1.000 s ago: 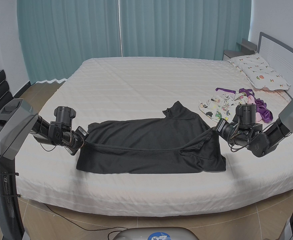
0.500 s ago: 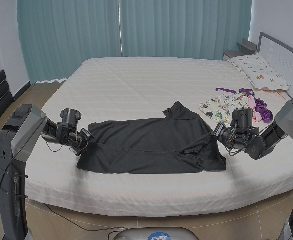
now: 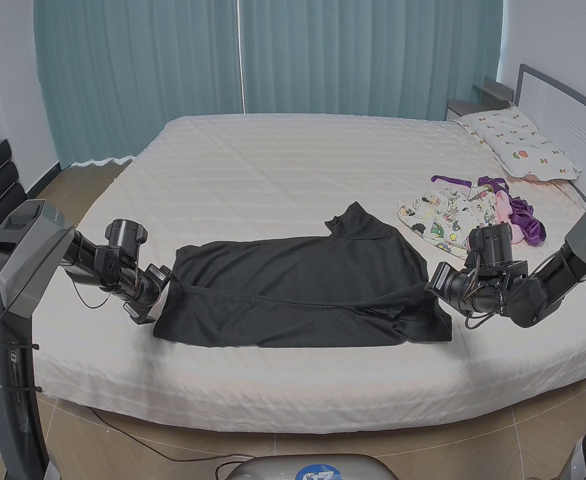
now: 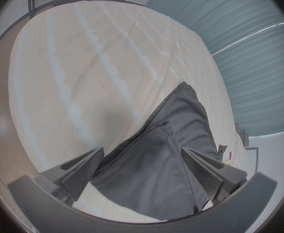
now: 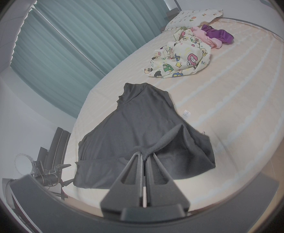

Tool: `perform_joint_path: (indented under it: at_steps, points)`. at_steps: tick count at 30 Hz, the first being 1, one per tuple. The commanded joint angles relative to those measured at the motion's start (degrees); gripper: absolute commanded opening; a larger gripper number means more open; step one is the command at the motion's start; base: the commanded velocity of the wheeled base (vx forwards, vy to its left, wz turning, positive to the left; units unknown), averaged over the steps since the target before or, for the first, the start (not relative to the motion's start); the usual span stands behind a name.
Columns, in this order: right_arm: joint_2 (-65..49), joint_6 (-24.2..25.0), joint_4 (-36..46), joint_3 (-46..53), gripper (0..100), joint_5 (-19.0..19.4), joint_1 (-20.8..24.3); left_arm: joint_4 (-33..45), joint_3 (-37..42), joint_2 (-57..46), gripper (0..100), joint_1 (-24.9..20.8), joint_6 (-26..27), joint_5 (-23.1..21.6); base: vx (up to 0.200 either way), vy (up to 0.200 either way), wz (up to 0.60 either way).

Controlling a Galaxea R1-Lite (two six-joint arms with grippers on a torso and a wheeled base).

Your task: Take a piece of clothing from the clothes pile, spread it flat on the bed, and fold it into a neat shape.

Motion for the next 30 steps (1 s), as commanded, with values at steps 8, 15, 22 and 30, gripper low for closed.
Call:
perform_joint_path:
  at_steps: [8,15,22,30]
  points:
    - [-2.79,0.05,4.19,7.52,100,0.22,0.64,-0.43,12.42,-10.3,100,-0.29,0.0,-5.27,0.0,0.0,0.0]
    - [-4.28,0.23,3.31,5.94,100,2.86,-2.43,-3.25,19.1,-14.34,100,-0.46,-0.35,-9.75,0.0,0.0,0.0]
    - [-1.82,3.04,-6.27,6.91,100,6.2,-6.39,-17.13,26.22,-14.52,100,-0.2,0.0,-10.37,0.086,0.0,0.0]
    - [2.49,5.94,-14.62,10.42,100,11.56,-8.94,-17.75,26.39,-15.13,100,-0.02,-0.17,-10.54,0.2,0.0,0.0]
